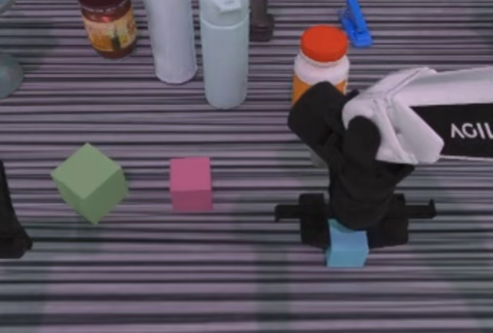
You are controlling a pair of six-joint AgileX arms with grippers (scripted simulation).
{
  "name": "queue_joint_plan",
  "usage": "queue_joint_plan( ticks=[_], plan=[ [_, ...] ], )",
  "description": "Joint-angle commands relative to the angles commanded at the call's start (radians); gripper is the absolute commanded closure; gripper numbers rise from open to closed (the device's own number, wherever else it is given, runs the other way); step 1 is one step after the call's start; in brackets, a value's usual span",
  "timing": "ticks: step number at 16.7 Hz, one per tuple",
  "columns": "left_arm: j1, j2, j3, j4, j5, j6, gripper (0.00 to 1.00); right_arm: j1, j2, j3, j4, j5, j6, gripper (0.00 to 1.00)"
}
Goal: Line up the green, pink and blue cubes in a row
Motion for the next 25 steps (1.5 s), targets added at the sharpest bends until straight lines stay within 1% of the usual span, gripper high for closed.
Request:
queue_joint_plan(
  ticks=[8, 9, 18, 21, 25],
  plan=[
    [0.0, 0.0, 0.0, 0.0, 0.0, 0.0, 0.0, 0.0, 0.0, 0.0, 0.0, 0.0, 0.0, 0.02],
    [0.0, 0.0, 0.0, 0.0, 0.0, 0.0, 0.0, 0.0, 0.0, 0.0, 0.0, 0.0, 0.0, 0.0],
    [0.0, 0.0, 0.0, 0.0, 0.0, 0.0, 0.0, -0.001, -0.002, 0.003, -0.004, 0.0, 0.0, 0.0],
    [0.0, 0.0, 0.0, 0.0, 0.0, 0.0, 0.0, 0.005, -0.028, 0.047, -0.072, 0.0, 0.0, 0.0],
    [0.0, 0.0, 0.0, 0.0, 0.0, 0.0, 0.0, 0.009, -0.086, 0.128, -0.221, -0.001, 0.002, 0.0]
  ],
)
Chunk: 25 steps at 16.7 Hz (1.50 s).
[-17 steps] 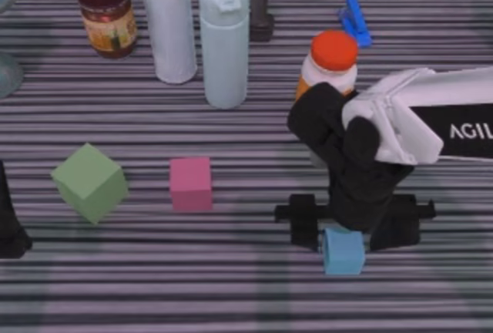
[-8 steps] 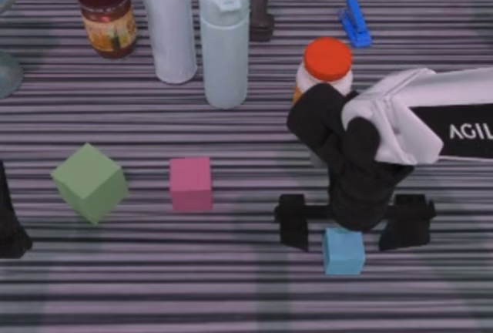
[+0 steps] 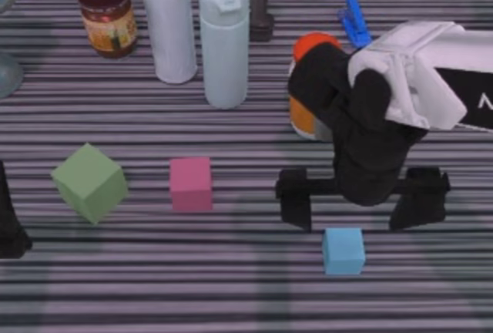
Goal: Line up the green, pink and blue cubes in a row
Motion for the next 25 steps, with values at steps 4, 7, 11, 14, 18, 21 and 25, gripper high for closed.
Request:
queue_joint_plan(
  ticks=[4, 7, 11, 14, 18, 21, 25],
  plan=[
    [0.0, 0.0, 0.0, 0.0, 0.0, 0.0, 0.0, 0.001, -0.023, 0.024, -0.038, 0.0, -0.002, 0.0],
    [0.0, 0.0, 0.0, 0.0, 0.0, 0.0, 0.0, -0.004, -0.019, 0.021, -0.036, 0.0, -0.002, 0.0],
    [-0.035, 0.104, 0.102, -0.069, 0.003, -0.037, 0.0, 0.01, -0.117, -0.063, 0.022, -0.004, -0.042, 0.0],
    [-0.085, 0.293, 0.276, -0.181, 0.004, -0.095, 0.0, 0.011, -0.297, -0.202, 0.118, -0.009, -0.107, 0.0],
    [-0.173, 0.688, 0.579, -0.384, 0.002, -0.195, 0.0, -0.033, -0.654, -0.467, 0.296, -0.02, -0.225, 0.0],
    [-0.247, 1.042, 0.821, -0.559, 0.0, -0.276, 0.0, -0.113, -0.97, -0.7, 0.451, -0.029, -0.33, 0.0],
    [-0.344, 1.466, 1.127, -0.786, 0.0, -0.381, 0.0, -0.268, -1.348, -0.98, 0.647, -0.034, -0.464, 0.0]
  ],
)
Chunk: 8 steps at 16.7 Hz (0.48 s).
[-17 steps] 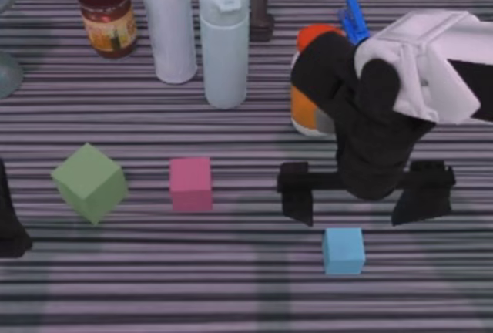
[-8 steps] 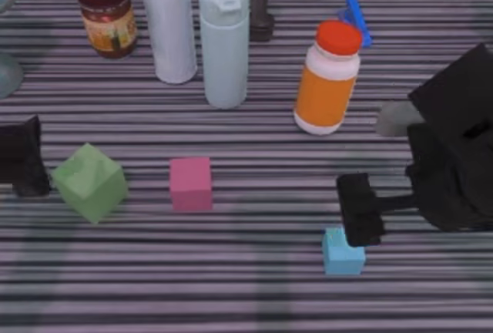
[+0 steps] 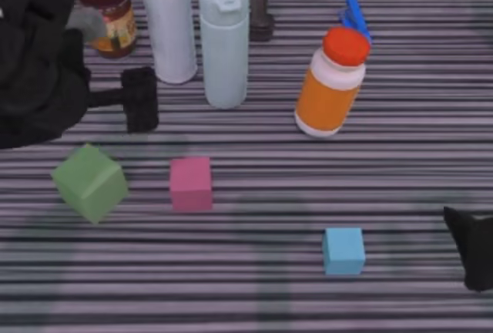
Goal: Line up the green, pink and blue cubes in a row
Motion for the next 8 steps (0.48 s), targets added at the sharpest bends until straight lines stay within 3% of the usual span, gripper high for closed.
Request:
queue_joint_plan(
  ticks=[8],
  plan=[
    [-0.138, 0.567, 0.47, -0.3, 0.002, -0.155, 0.0, -0.337, -0.463, -0.311, 0.304, 0.015, -0.196, 0.0]
  ],
)
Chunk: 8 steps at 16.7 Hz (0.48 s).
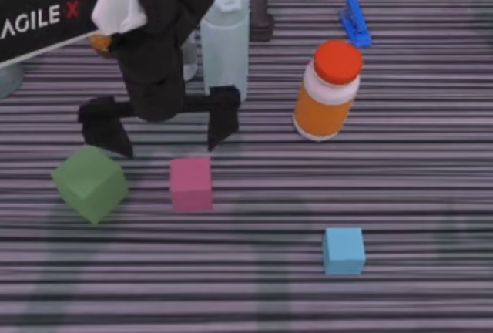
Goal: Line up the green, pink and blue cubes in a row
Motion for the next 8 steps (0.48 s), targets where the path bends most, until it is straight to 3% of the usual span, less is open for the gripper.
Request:
queue_joint_plan(
  ticks=[3, 8],
  plan=[
    [-0.02, 0.078, 0.074, -0.04, 0.0, -0.024, 0.0, -0.064, -0.064, -0.033, 0.048, 0.003, -0.027, 0.0],
    [-0.016, 0.083, 0.078, -0.042, 0.0, -0.025, 0.0, -0.07, -0.068, -0.036, 0.052, 0.004, -0.029, 0.0]
  ],
)
